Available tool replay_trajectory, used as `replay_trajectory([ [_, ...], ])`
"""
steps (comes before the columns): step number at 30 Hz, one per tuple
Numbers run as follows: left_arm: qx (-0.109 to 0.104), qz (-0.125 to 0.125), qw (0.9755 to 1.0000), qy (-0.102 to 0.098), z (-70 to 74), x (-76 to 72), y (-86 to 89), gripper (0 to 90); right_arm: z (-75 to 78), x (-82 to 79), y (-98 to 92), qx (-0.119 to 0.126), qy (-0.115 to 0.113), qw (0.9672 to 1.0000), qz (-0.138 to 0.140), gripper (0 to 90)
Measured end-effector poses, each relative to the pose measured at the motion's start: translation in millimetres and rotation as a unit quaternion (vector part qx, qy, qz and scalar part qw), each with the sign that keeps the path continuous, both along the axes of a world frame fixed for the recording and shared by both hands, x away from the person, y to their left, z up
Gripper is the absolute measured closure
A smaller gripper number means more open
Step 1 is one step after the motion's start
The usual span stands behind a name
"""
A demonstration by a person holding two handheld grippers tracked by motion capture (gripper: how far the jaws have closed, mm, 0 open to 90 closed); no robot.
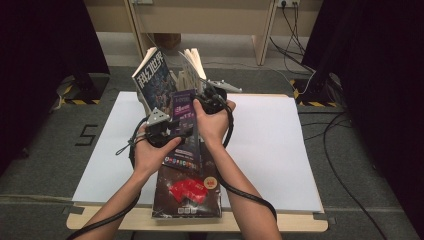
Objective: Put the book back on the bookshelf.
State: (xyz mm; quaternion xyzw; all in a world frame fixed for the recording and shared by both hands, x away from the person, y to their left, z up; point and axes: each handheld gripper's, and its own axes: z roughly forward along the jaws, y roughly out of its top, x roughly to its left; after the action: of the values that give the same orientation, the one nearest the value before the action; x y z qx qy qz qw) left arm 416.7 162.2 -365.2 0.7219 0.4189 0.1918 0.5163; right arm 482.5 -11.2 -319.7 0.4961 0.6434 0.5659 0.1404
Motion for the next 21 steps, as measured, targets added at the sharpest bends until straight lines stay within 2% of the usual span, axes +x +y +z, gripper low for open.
replay_trajectory([
  [7, 0.000, -0.004, 1.0000, -0.002, 1.9, 2.6, -2.9, 36.1, -0.3, 1.9, 4.0, -0.002, -0.004, 1.0000, -0.003, 84.6],
  [11, -0.010, -0.003, 0.9999, 0.005, 1.2, 5.1, -0.8, 35.5, -0.4, 2.5, 5.3, -0.004, -0.005, 1.0000, -0.004, 84.5],
  [21, -0.006, -0.005, 0.9999, 0.007, 0.2, 5.3, -2.7, 35.0, -0.3, 5.1, 5.4, -0.002, -0.003, 1.0000, -0.005, 84.6],
])
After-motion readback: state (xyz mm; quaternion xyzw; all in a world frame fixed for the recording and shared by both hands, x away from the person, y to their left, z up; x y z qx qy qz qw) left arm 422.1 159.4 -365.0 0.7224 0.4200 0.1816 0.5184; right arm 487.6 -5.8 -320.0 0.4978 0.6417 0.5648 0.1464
